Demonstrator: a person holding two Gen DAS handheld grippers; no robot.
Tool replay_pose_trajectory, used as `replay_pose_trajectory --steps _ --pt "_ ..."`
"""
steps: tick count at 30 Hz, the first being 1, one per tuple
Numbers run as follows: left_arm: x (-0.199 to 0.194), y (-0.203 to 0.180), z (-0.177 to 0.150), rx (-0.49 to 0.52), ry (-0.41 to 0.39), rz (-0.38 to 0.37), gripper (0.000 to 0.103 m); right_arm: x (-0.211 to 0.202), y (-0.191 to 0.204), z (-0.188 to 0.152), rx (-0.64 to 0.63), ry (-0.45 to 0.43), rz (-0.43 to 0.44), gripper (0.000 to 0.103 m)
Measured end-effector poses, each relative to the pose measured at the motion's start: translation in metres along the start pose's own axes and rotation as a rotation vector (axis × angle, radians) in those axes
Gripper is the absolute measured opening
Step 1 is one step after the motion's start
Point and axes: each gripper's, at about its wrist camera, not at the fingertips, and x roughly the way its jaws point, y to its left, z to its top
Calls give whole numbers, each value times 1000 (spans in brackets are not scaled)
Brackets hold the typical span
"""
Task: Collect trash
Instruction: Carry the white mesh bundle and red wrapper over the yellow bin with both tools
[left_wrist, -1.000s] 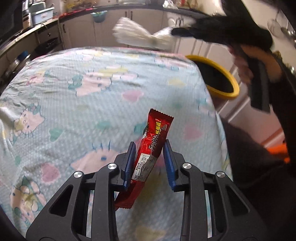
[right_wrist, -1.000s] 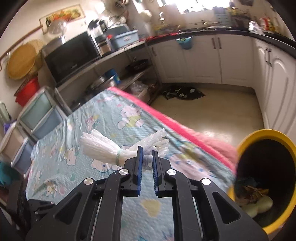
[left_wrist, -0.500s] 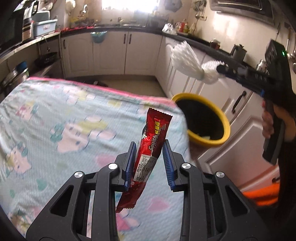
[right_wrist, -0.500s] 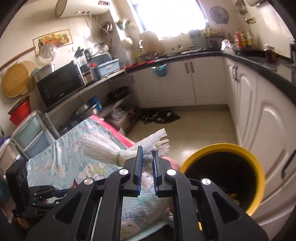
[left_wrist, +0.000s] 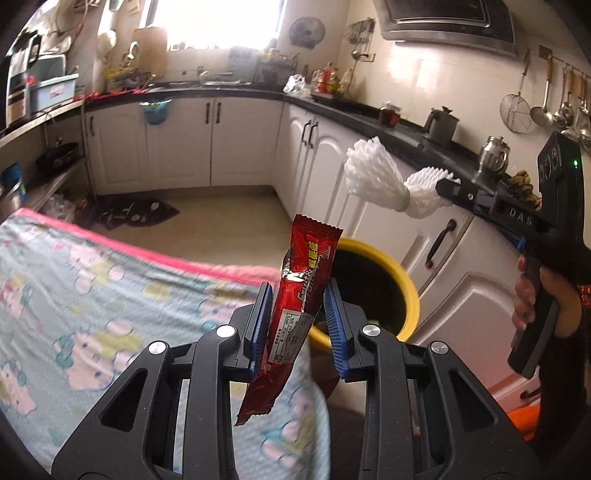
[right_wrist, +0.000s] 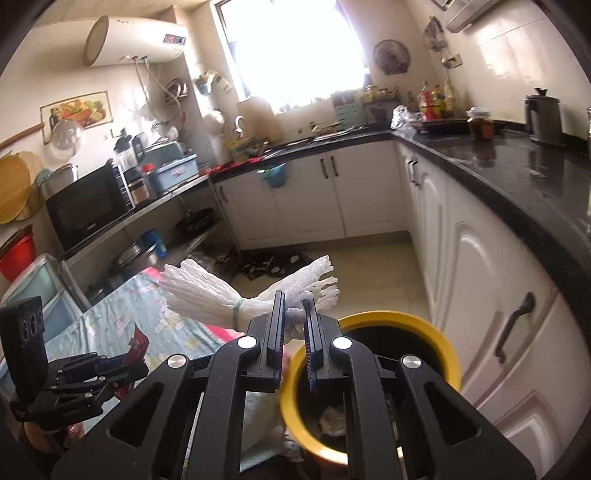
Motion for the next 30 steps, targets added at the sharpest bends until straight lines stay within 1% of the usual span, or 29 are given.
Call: replay_pose_trajectory --steps 6,8,15,21,26,30 --pt "8 -20 17 10 -32 -37 22 -13 -11 6 4 -41 -43 10" --pt "11 -25 22 9 -42 -39 22 -15 -13 6 7 -50 -52 10" --pt "19 -34 33 -32 -69 -55 22 -25 -15 7 -23 -88 -117 10" --pt "24 -38 41 -67 -93 -57 22 -32 -16 6 -77 -125 -199 10" --pt "30 -40 46 -94 -106 -67 22 -34 -18 4 -104 -131 -234 10" --pt "37 -41 48 -108 -112 -74 22 -30 -17 0 -140 -109 -266 10"
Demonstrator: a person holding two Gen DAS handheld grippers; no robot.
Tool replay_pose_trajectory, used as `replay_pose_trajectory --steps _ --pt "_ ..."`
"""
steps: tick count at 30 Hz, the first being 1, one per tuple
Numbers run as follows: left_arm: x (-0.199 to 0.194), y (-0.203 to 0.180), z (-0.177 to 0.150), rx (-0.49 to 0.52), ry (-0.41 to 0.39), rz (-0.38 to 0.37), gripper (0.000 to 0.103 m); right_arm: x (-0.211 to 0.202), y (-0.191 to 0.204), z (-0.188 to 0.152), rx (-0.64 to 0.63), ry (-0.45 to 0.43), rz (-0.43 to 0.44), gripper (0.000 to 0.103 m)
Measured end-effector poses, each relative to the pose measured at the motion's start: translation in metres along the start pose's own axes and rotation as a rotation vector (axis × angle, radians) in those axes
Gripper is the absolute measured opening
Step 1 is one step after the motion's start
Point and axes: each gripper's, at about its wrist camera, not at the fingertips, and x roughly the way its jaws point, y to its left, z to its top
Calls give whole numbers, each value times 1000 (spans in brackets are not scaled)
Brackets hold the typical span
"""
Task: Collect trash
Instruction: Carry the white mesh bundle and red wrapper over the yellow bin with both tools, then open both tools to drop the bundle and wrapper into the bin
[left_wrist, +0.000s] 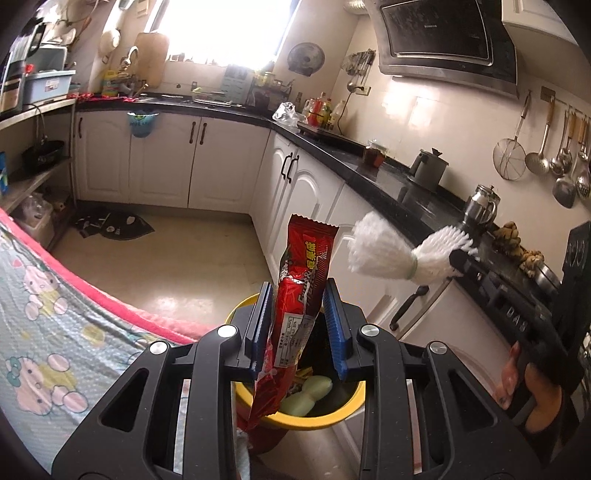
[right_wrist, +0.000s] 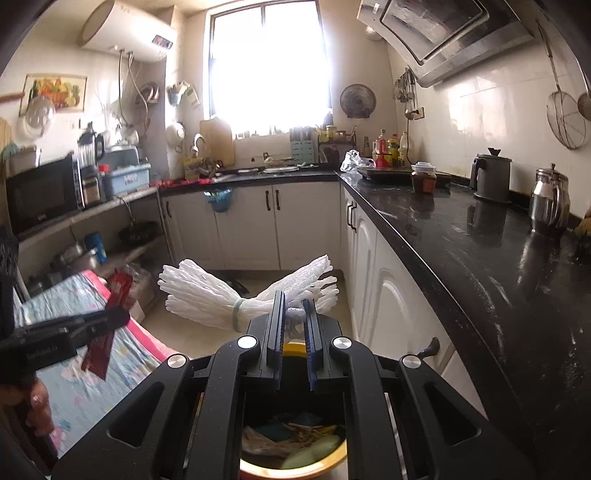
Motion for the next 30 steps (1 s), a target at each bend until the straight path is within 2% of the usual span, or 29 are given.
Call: replay_pose_trajectory --steps 13,22,30 --pt "29 -5 -3 -4 24 6 22 24 1 -19 -57 77 -67 10" --pt "51 -5 -10 -4 56 7 22 45 2 -36 -83 142 -66 10" --pt "74 1 -22 -14 104 10 22 72 3 -64 -103 246 -56 11"
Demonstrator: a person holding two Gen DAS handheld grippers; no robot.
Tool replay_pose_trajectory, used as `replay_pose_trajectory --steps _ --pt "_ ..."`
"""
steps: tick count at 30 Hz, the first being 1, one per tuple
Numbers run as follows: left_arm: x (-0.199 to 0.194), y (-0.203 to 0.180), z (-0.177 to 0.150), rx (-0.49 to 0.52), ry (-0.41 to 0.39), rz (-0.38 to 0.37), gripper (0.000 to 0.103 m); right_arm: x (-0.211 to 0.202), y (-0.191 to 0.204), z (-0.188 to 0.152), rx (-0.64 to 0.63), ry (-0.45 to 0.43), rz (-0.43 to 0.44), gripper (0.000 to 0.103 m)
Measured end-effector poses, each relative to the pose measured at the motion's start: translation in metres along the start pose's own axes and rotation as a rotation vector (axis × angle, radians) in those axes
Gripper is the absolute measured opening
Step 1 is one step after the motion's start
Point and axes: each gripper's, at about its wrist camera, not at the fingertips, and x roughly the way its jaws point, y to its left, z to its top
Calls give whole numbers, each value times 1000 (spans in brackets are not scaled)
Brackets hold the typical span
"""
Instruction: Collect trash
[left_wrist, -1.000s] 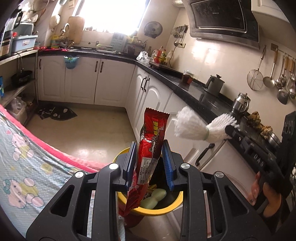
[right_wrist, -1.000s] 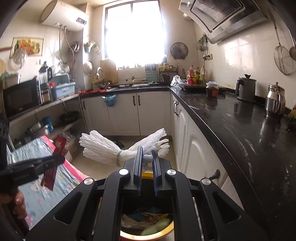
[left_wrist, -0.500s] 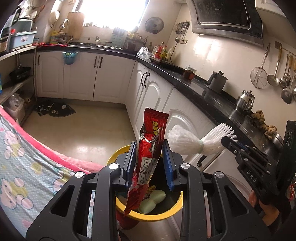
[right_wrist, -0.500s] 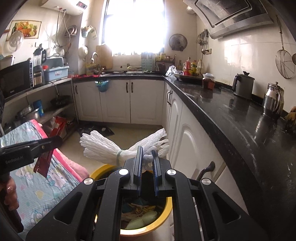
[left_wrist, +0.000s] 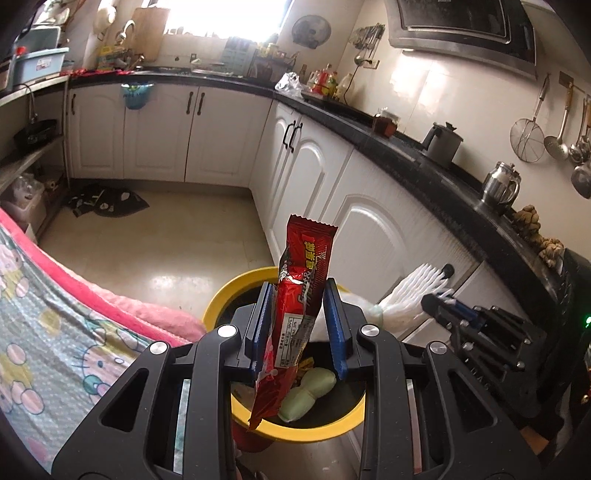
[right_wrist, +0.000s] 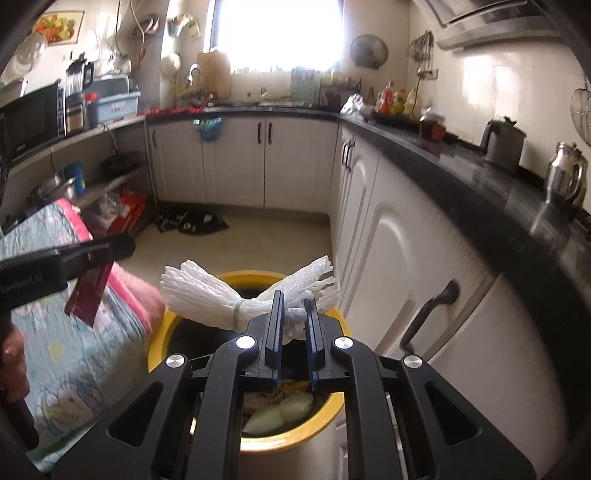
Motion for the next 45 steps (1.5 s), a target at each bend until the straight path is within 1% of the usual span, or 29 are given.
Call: replay_pose_trajectory --steps 5,9,13,16,17,18,19,20,21,22,24,25,28,29,30,31,32,33,34,36,39,45 --pt "16 5 -7 -5 39 7 22 25 5 -17 -11 73 8 11" --pt "31 10 -12 -18 78 9 22 45 9 -33 3 134 35 11" --pt "44 15 -17 -35 111 7 22 58 11 -43 23 180 54 13" --pt "53 18 -20 -45 129 6 22 62 10 -46 45 190 65 13" --pt "54 19 -21 -48 131 6 22 62 9 -46 54 191 69 15" --pt "56 20 -22 -52 133 5 22 63 7 -46 64 190 70 21" --pt "57 21 -22 -57 136 6 25 64 5 -47 71 190 70 25" --pt "58 22 -22 -61 136 5 29 64 5 -47 77 190 69 32" --pt "58 23 -23 -64 137 7 40 64 3 -47 80 188 67 38" --pt "59 23 -23 -68 138 8 46 64 2 -47 86 186 61 40" --pt "58 23 -23 -69 139 13 52 61 0 -46 98 180 49 48" --pt "56 23 -23 -69 138 20 58 60 -1 -46 106 174 46 50" --pt "50 26 -22 -79 135 33 69 54 -3 -42 125 153 33 58" --pt "47 27 -22 -82 133 40 72 52 -4 -41 130 144 28 64" --pt "44 29 -22 -84 129 50 77 51 -4 -40 133 138 21 69" --pt "41 30 -21 -85 126 62 83 48 -4 -39 137 127 11 70" --pt "38 31 -21 -85 123 70 86 45 -4 -37 140 116 6 73" --pt "35 33 -20 -88 119 79 91 42 -4 -36 141 109 3 76" --pt "30 35 -20 -94 112 85 92 41 -4 -36 141 103 0 78" --pt "22 38 -18 -108 101 89 92 35 -4 -33 142 82 -12 85" --pt "4 41 -16 -115 76 106 92 25 -3 -27 144 45 -15 91" --pt "-34 45 -11 -114 24 161 92 6 6 -15 138 -16 15 95"
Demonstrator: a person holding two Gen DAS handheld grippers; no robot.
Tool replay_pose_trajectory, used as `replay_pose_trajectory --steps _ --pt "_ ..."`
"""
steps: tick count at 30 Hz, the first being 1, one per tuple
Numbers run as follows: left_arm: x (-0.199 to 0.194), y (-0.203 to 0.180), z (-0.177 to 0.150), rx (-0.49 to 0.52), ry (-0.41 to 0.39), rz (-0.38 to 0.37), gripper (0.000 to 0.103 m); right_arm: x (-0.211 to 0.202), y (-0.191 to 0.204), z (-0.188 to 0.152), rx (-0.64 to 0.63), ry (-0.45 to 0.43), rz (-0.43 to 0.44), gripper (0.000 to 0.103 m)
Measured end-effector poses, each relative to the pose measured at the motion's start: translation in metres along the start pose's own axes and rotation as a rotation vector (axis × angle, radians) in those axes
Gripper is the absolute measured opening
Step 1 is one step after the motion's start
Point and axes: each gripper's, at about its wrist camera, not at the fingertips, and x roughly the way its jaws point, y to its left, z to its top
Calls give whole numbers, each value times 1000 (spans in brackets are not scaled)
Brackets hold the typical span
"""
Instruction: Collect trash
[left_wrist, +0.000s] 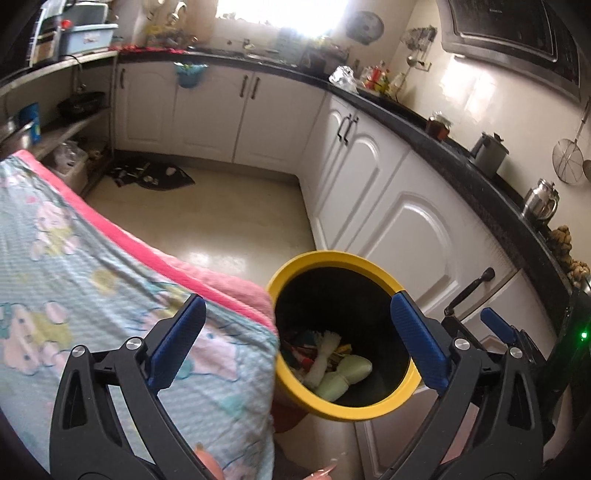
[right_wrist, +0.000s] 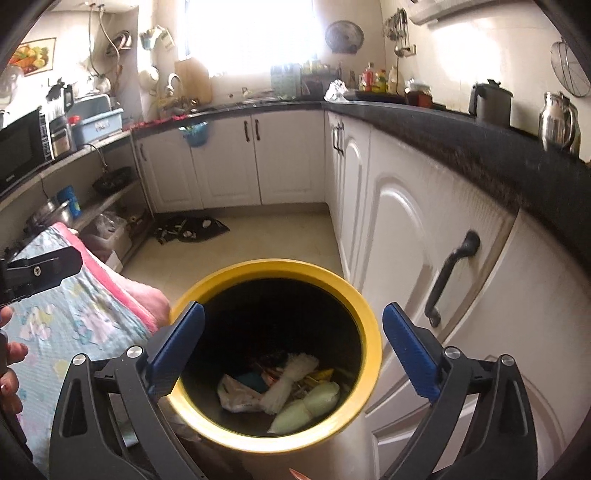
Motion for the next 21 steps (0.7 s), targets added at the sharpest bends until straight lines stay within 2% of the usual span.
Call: replay_pose_trajectory --steps 11,21 --pt "-76 17 -9 25 -117 115 92 -68 47 13 -55 -161 110 96" --pt "-128 30 -37 42 -211 202 92 -115 69 3 -100 -285 155 97"
